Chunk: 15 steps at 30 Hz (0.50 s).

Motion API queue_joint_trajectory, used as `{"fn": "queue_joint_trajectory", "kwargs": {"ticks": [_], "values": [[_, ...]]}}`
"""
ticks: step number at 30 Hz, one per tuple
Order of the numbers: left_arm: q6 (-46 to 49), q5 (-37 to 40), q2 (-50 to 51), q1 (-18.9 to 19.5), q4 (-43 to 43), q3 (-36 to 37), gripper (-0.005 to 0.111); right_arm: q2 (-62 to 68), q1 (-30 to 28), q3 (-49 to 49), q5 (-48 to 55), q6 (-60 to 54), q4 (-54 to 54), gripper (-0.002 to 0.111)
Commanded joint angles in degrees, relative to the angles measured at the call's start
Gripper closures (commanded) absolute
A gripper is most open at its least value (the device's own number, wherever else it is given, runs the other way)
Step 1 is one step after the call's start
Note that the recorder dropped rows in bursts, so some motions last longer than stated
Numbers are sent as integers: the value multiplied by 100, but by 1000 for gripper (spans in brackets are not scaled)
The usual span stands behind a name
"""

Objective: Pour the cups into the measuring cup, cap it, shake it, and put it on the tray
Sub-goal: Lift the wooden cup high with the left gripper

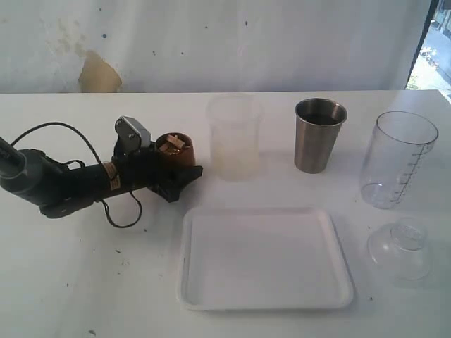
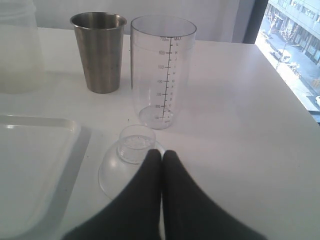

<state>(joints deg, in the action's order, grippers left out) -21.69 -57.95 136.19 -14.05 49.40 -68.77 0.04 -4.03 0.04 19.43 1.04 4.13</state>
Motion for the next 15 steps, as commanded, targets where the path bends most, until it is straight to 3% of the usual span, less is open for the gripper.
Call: {"fn": "queue_joint_trajectory", "kwargs": {"ticks": [1, 9, 15], "values": [[-118, -10, -623, 38, 522, 20, 107, -4, 4, -4, -14, 41, 42, 108], [-1044, -36, -1642, 14, 544, 20, 107, -4, 4, -4, -14, 41, 42, 108], [-1673, 324, -2251, -316, 679, -300, 107, -4, 4, -4, -14, 41, 42, 108]]}}
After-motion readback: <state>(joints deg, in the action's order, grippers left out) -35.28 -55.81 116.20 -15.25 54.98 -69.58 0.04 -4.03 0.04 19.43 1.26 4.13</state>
